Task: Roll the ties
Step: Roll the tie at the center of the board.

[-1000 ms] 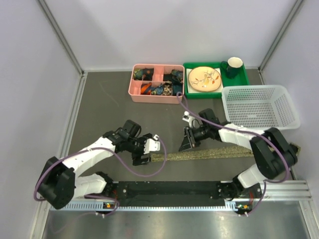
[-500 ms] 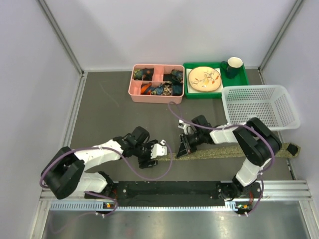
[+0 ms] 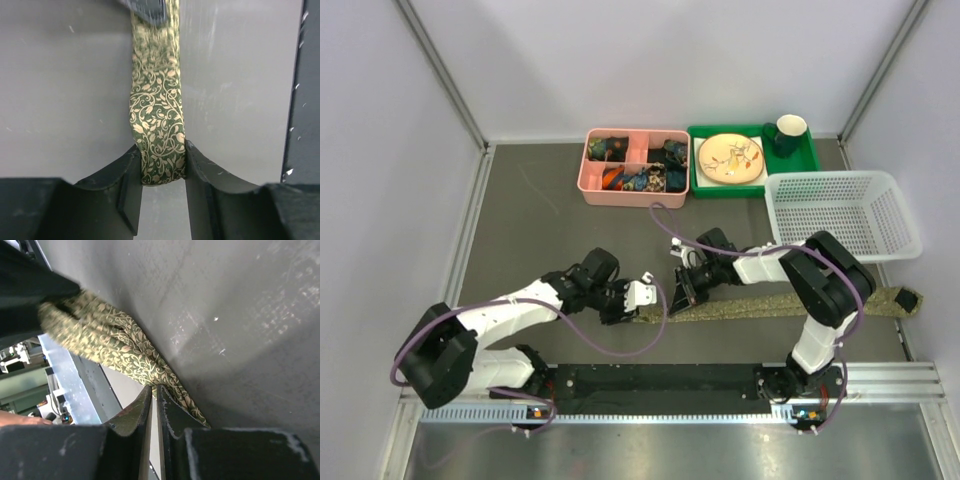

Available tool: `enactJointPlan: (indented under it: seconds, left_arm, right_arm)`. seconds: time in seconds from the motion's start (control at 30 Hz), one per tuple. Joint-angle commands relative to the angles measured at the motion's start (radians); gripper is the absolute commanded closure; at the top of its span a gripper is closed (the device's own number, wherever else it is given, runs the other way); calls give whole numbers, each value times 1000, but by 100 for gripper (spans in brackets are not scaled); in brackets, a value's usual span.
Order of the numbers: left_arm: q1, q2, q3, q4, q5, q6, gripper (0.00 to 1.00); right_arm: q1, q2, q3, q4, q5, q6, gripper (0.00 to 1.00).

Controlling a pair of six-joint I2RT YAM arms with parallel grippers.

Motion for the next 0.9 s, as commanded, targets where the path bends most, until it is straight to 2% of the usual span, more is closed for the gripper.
enactJointPlan:
  seconds: [0.0,0.13,0.33,0.5,0.57,0.63,0.87]
  left_arm:
    - [-26,-11,82,4,40,-49,60]
    - [-77,32,107,48,49,-93,62]
    - [-126,146,168,192,-8,-145,60]
    - [-167,230,177,278,-35,-123,59]
    - [-172,249,179,275,-37,-109,58]
    - [-174,269,180,257,-54,-103,57]
    - [-174,250,176,213,-58,-101,55]
  right_arm:
    - [11,28,22,-39,92,-42,91]
    - [13,24,23,-42,88,-43,91]
    - [13,13,23,-49,61,-37,90]
    - [11,-15,32,-72,49,-34,89]
    - [4,-41,35,-95,41,-37,87]
    - [-21,-79,34,-111,31,-45,80]
    - [-139,-176,31,-305,-20,-163,65]
